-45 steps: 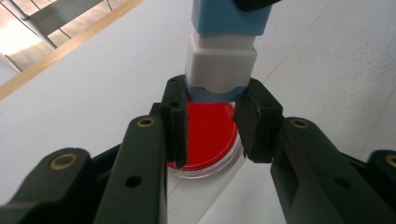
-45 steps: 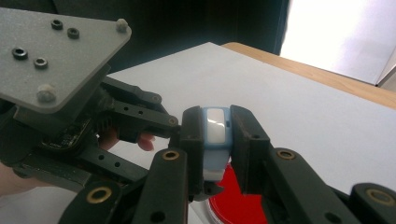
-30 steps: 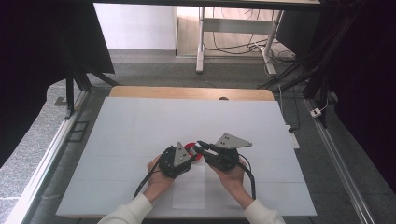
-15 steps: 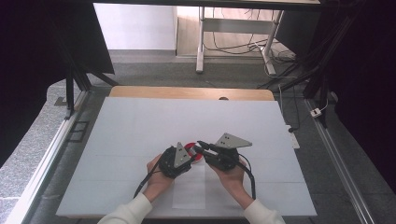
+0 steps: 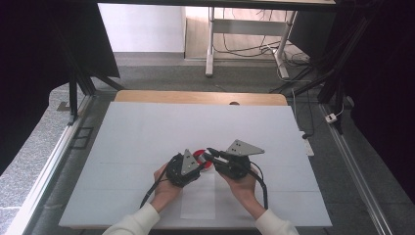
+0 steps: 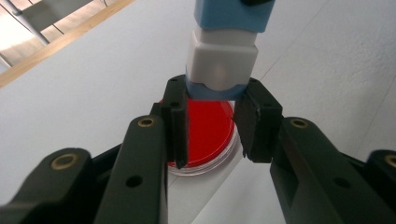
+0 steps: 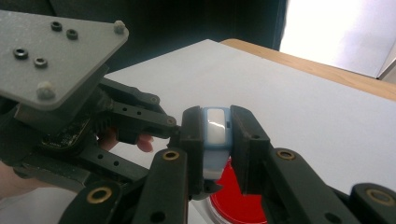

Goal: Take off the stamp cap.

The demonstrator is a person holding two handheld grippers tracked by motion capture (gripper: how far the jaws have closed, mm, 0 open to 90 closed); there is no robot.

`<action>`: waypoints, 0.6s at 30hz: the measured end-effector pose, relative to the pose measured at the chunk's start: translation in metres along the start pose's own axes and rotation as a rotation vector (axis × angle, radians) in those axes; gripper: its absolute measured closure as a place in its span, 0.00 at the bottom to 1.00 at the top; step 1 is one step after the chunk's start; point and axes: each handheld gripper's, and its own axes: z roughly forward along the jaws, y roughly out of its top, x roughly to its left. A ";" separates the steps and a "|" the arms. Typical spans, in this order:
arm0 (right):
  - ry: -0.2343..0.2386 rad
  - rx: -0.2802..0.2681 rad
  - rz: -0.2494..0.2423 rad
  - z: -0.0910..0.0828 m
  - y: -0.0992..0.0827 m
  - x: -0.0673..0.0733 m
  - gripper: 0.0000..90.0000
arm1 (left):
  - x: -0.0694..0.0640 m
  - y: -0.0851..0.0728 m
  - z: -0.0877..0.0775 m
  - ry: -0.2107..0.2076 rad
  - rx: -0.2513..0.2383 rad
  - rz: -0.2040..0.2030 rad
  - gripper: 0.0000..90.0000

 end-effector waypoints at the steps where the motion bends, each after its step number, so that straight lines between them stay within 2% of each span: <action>1: 0.002 0.002 0.003 0.000 0.000 0.000 0.84 | -0.001 0.000 0.000 0.005 0.007 0.011 0.73; 11: 0.005 0.016 0.015 0.001 -0.001 -0.001 0.84 | -0.002 -0.001 0.001 0.015 0.017 0.053 0.74; 13: 0.005 0.013 0.015 0.001 -0.001 -0.001 0.84 | -0.001 -0.001 0.001 0.011 0.010 0.044 0.74; 15: 0.003 0.008 0.014 0.001 -0.001 -0.001 0.84 | 0.001 -0.001 0.001 -0.008 -0.002 0.006 0.74; 18: -0.002 0.005 0.016 0.000 -0.001 -0.001 0.84 | 0.002 -0.002 0.001 -0.018 -0.004 -0.019 0.73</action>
